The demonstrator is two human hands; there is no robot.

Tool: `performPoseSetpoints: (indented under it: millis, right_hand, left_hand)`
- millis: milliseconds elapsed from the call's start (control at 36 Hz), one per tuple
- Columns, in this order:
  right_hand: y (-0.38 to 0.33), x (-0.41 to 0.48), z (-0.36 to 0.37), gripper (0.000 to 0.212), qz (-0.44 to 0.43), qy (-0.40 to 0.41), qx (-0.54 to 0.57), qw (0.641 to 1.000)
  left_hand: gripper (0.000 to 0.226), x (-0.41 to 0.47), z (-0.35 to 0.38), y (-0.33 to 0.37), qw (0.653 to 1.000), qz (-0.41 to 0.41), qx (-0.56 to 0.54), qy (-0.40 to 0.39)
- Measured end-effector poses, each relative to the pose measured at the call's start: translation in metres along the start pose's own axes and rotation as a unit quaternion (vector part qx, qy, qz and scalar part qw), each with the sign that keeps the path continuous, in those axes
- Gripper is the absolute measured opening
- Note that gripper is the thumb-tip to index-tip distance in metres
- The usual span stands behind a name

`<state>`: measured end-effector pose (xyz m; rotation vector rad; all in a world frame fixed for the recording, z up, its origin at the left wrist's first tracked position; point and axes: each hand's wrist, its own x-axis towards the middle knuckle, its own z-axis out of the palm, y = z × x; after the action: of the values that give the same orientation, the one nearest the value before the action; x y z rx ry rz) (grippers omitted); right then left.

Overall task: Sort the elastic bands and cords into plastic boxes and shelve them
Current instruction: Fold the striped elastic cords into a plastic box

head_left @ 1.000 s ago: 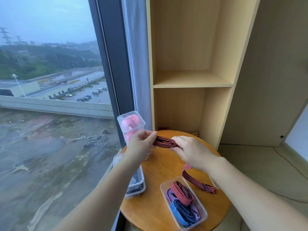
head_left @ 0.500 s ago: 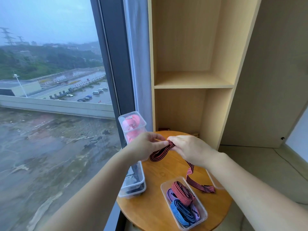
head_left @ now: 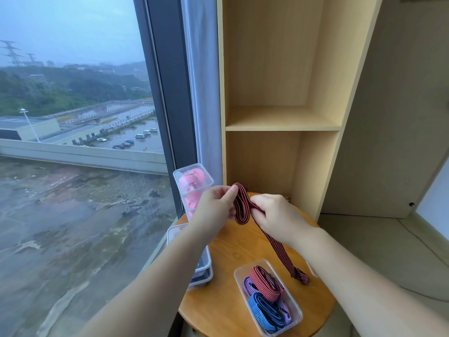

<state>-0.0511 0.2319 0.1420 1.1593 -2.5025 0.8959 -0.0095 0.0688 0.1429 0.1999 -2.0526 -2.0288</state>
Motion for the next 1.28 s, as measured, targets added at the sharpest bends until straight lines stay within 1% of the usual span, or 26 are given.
performPoseSetpoints:
  millis: [83,250,361,417,500,611,778,889,1000,1056,1083,1139,1167,1195,1222,1278]
  right_hand:
    - [0.002,-0.001,0.001,0.008,0.008,-0.01,0.013,1.0]
    - [0.008,-0.003,0.007,0.01,0.061,-0.012,0.047,0.997]
    - [0.006,-0.003,0.01,0.024,0.049,0.001,0.093,0.994]
    - [0.005,-0.003,0.011,0.024,0.042,0.019,0.117,0.992]
    - [0.004,-0.001,0.01,0.021,0.031,0.05,0.14,0.988]
    - [0.003,-0.002,0.006,0.025,0.014,0.074,0.093,0.993]
    - [0.005,-0.003,0.003,0.025,-0.037,0.07,-0.015,0.997]
    - [0.002,0.0,0.001,0.024,-0.061,0.081,-0.029,0.994]
    - [0.003,-0.001,-0.003,0.024,-0.079,0.081,-0.048,0.992]
    - [0.007,-0.001,-0.004,0.023,-0.088,0.076,-0.061,0.991]
    - [0.009,-0.001,-0.005,0.024,-0.091,0.07,-0.069,0.991]
    - [0.014,0.001,-0.009,0.028,-0.098,0.044,-0.091,0.99]
    - [0.016,0.002,-0.012,0.03,-0.108,0.029,-0.101,0.989]
    - [0.017,0.002,-0.015,0.032,-0.121,0.018,-0.108,0.987]
    - [0.018,0.003,-0.018,0.031,-0.133,0.011,-0.113,0.985]
    - [0.019,0.003,-0.021,0.029,-0.146,0.0,-0.121,0.982]
  left_hand:
    - [0.021,0.001,0.001,0.001,0.999,0.002,-0.023,0.025]
    - [0.021,0.002,0.004,0.009,0.996,-0.006,-0.085,0.028]
    - [0.018,0.002,0.009,0.015,0.988,-0.015,-0.145,0.045]
    - [0.021,0.001,0.01,0.017,0.984,-0.014,-0.174,0.04]
    - [0.025,0.0,0.01,0.015,0.981,-0.015,-0.189,0.029]
    - [0.019,-0.003,0.01,0.013,0.976,-0.035,-0.213,0.024]
    - [0.018,-0.009,0.004,0.013,0.966,-0.045,-0.254,-0.004]
    - [0.014,-0.01,0.003,0.011,0.952,-0.045,-0.303,-0.017]
    - [0.013,-0.008,0.0,0.01,0.949,-0.061,-0.309,-0.029]
    - [0.022,-0.007,0.0,0.013,0.962,-0.074,-0.263,-0.018]
    - [0.029,-0.005,-0.001,0.014,0.975,-0.074,-0.211,-0.006]
    - [0.035,-0.002,-0.005,0.016,0.998,-0.051,-0.042,0.023]
    - [0.034,-0.002,-0.009,0.017,0.998,-0.026,0.052,0.027]
    - [0.03,-0.002,-0.012,0.018,0.992,-0.003,0.128,0.012]
    - [0.026,-0.002,-0.015,0.019,0.984,0.009,0.176,-0.016]
    - [0.018,-0.002,-0.019,0.022,0.975,-0.003,0.213,-0.07]
